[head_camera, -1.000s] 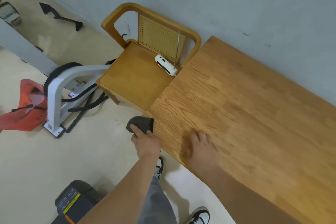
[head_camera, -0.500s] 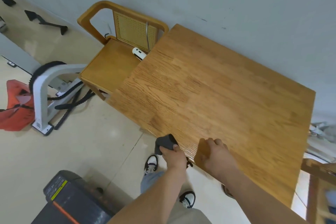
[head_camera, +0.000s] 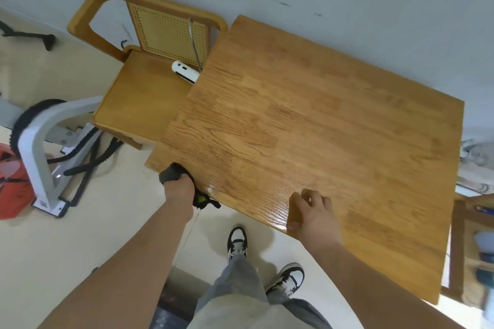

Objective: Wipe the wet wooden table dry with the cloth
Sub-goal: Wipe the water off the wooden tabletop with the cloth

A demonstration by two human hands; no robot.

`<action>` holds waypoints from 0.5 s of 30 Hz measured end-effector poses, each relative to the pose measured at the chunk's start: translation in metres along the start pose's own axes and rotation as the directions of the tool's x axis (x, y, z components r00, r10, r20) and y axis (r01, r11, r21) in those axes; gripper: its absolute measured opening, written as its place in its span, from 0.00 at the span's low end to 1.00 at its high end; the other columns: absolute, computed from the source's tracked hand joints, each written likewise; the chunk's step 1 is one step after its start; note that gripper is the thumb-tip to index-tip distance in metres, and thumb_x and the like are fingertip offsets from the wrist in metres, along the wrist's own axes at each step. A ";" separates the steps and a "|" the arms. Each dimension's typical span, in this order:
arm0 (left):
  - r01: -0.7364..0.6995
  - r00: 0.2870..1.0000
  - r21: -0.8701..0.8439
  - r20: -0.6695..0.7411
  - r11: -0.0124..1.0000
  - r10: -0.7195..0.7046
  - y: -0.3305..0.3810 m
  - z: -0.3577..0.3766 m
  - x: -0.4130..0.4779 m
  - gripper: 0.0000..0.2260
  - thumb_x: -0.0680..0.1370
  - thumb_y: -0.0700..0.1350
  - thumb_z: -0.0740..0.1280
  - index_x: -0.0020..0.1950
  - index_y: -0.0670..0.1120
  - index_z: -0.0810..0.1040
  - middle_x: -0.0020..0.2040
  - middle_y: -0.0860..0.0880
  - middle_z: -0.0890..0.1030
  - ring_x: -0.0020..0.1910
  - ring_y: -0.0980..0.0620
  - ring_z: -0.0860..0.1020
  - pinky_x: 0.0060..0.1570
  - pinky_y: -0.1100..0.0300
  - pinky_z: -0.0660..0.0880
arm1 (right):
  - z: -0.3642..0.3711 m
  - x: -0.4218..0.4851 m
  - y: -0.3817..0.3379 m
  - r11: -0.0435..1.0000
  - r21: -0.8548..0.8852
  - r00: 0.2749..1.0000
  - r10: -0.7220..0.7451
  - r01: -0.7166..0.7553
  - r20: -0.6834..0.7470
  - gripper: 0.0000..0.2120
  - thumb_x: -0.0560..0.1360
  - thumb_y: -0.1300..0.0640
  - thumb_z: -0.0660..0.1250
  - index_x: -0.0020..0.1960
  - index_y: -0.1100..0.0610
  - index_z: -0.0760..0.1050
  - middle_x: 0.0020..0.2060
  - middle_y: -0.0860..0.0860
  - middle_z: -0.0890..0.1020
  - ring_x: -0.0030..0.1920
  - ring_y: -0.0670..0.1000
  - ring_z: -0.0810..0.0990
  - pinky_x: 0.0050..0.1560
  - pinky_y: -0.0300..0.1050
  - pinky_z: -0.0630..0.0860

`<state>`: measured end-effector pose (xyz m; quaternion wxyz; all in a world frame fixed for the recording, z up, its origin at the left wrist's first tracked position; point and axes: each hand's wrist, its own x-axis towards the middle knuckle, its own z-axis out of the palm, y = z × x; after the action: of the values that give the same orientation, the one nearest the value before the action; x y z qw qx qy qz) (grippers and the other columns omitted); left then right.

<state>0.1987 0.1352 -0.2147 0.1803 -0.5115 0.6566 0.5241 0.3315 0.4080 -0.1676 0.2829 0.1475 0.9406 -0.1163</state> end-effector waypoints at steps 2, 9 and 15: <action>-0.015 1.000 0.014 0.009 1.000 0.014 0.000 -0.005 0.007 0.18 0.84 0.49 0.61 0.72 0.43 0.69 0.62 0.42 0.77 0.60 0.39 0.77 0.64 0.42 0.76 | 0.000 0.000 0.000 1.000 0.004 1.000 0.014 -0.014 0.018 0.33 0.77 0.49 0.69 0.78 0.43 0.59 0.76 0.50 0.58 0.74 0.57 0.56 0.61 0.54 0.79; -0.094 0.994 -0.072 -0.060 0.993 0.090 -0.021 0.015 -0.026 0.21 0.87 0.51 0.57 0.78 0.45 0.60 0.67 0.46 0.72 0.62 0.44 0.74 0.58 0.51 0.70 | -0.004 -0.005 0.010 0.990 0.140 0.999 -0.033 0.031 0.014 0.30 0.77 0.49 0.68 0.76 0.42 0.63 0.77 0.47 0.60 0.75 0.54 0.56 0.65 0.54 0.74; -0.127 0.992 -0.107 -0.007 0.986 0.127 -0.099 0.081 -0.104 0.26 0.86 0.47 0.58 0.82 0.44 0.53 0.69 0.41 0.73 0.67 0.37 0.74 0.60 0.50 0.71 | 0.013 -0.034 0.044 0.926 0.372 0.993 -0.020 0.062 -0.114 0.21 0.82 0.53 0.64 0.74 0.49 0.71 0.74 0.49 0.68 0.75 0.53 0.63 0.68 0.51 0.71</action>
<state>0.3023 0.2629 -0.2152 0.1189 -0.4778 0.6589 0.5687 0.3801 0.4375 -0.1643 0.1956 0.1851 0.9178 -0.2917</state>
